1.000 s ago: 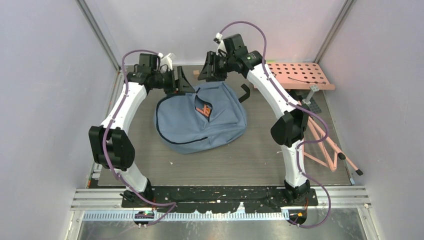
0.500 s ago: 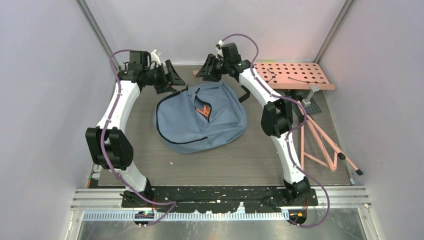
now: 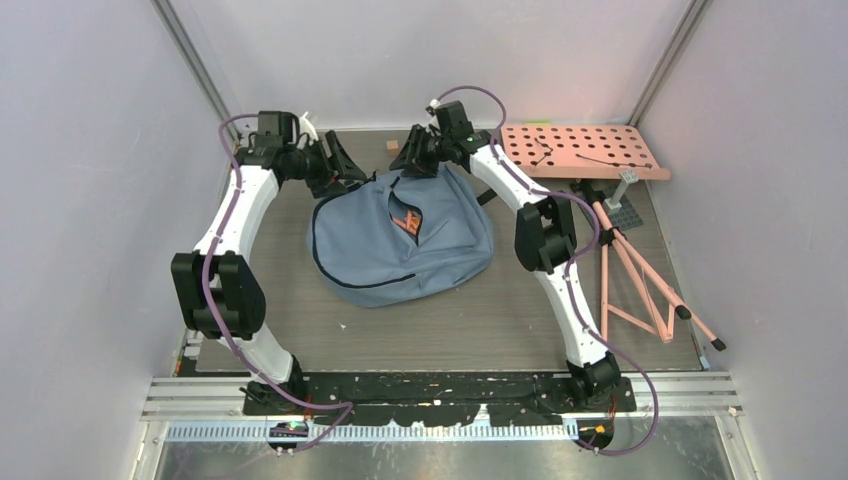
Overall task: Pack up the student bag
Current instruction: Zip the student bag at the center of the board.
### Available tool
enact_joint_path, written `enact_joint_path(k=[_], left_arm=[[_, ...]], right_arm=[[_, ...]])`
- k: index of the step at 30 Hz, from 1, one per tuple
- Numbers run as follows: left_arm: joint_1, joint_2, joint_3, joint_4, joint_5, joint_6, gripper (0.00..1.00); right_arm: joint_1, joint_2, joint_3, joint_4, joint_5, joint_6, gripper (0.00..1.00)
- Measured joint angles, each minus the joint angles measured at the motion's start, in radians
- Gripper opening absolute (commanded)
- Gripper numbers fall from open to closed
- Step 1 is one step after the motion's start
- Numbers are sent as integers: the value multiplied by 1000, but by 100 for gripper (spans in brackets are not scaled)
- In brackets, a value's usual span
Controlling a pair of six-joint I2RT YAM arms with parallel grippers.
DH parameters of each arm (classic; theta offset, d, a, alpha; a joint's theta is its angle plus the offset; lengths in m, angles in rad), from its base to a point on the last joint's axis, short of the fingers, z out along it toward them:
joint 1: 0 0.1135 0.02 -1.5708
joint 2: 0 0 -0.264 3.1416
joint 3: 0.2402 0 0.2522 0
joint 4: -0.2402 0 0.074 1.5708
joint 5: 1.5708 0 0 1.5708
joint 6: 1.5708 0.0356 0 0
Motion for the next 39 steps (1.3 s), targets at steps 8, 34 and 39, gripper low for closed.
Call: enact_joint_path(k=[8, 34, 39], left_arm=[[0, 0, -9, 10, 24, -5, 64], [0, 0, -45, 26, 34, -23, 64], [0, 0, -45, 28, 34, -23, 64]], right_arm=[[21, 17, -5, 5, -40, 1, 47], [51, 69, 24, -15, -32, 0, 9], [55, 72, 23, 30, -56, 29, 7]])
